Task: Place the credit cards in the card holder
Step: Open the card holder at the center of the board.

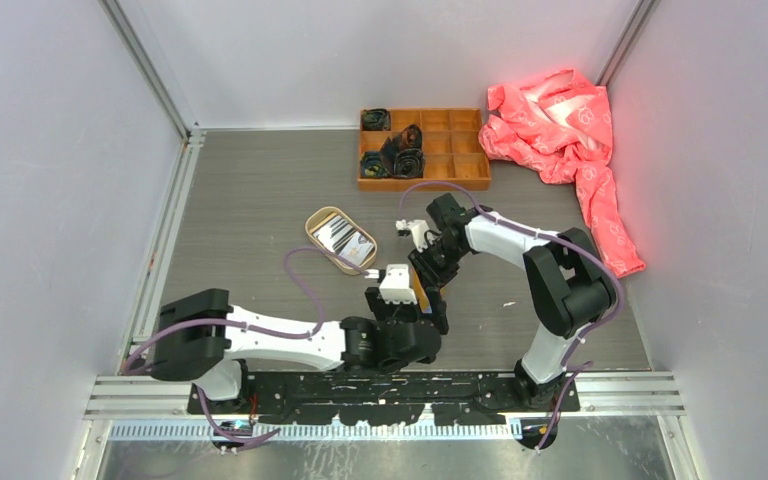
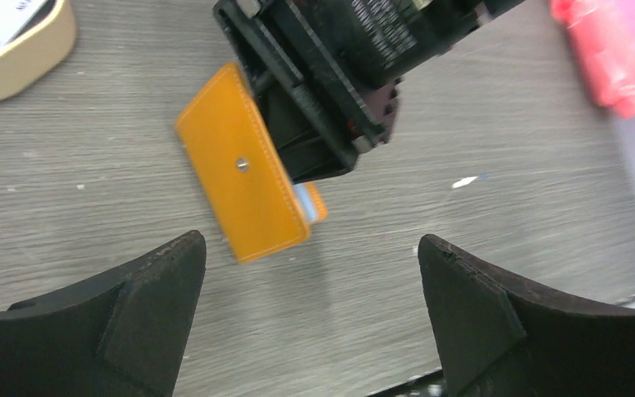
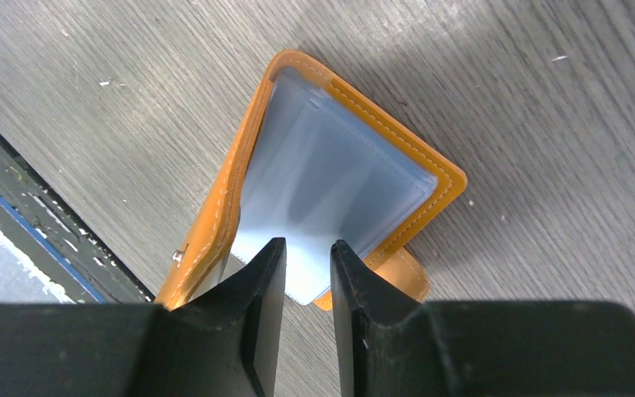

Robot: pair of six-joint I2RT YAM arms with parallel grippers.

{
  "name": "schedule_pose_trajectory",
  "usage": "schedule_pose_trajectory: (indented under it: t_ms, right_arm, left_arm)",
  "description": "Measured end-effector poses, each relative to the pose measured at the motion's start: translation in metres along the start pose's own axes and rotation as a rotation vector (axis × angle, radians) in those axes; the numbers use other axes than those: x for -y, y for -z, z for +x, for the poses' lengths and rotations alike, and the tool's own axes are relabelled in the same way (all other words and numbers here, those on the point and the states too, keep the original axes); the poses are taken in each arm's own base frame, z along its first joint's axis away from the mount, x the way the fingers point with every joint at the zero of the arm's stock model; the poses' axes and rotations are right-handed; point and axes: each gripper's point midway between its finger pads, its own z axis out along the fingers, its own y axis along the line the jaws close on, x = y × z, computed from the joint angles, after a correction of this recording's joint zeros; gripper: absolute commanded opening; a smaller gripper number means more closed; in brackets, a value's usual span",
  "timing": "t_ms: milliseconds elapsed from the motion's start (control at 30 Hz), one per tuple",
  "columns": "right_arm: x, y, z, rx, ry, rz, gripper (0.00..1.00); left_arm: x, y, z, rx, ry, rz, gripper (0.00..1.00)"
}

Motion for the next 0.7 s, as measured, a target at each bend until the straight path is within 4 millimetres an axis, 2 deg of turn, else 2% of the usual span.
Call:
schedule_pose_trajectory:
  t_ms: [167,300,533,700]
  right_arm:
    - [-0.006,-0.001,-0.001,0.003,-0.02,-0.035,0.3]
    - [-0.01,-0.005,-0.001,-0.003,-0.037,-0.067,0.25]
    - [-0.016,-0.006,-0.001,-0.01,-0.063,-0.108,0.17]
    - [-0.02,-0.004,-0.004,-0.004,-0.067,-0.133,0.14]
  left_arm:
    - [-0.026,-0.007,0.024,-0.065,-0.209,-0.115,0.96]
    - [-0.044,-0.014,0.037,-0.107,-0.353,-0.197,0.91]
    - [-0.059,-0.029,0.04,-0.151,-0.43,-0.238,0.86]
    - [-0.06,-0.039,0.038,-0.168,-0.448,-0.241,0.87]
